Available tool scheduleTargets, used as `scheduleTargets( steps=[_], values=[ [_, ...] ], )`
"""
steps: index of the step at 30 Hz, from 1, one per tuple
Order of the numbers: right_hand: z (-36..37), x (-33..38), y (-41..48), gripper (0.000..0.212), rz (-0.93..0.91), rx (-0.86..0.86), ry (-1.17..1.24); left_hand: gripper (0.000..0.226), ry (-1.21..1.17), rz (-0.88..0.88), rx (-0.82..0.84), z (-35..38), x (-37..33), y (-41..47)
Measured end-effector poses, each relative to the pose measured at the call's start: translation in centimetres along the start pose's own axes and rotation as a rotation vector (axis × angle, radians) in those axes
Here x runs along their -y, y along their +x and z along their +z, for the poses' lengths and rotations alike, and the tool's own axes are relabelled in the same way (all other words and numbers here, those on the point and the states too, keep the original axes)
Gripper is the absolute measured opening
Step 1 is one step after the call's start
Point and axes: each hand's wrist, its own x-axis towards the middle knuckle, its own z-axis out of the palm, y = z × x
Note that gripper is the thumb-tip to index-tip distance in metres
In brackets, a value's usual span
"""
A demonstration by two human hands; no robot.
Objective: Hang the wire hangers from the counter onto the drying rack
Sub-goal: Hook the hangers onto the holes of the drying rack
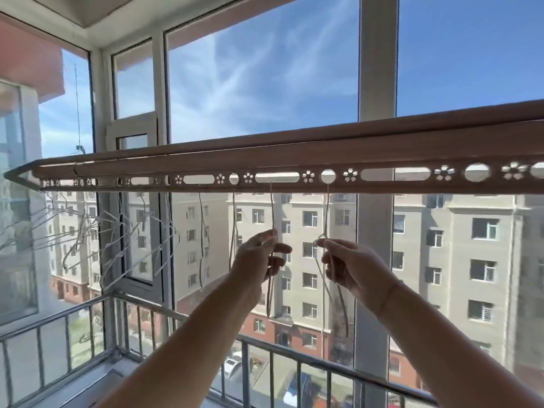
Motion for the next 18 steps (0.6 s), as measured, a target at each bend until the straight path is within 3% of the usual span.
scheduleTargets(
  steps=[13, 18],
  values=[
    [-1.1, -2.1, -1.2, 0.012, -0.062, -0.195, 0.057, 0.02, -0.081, -0.048, -0.003, -4.7, 3.5, 0.3],
    [-3.3, -5.1, -3.3, 0.011, -0.099, -0.277, -0.08, 0.018, -0.007, -0.116, 0.014, -6.6, 7.0, -1.2]
  ],
)
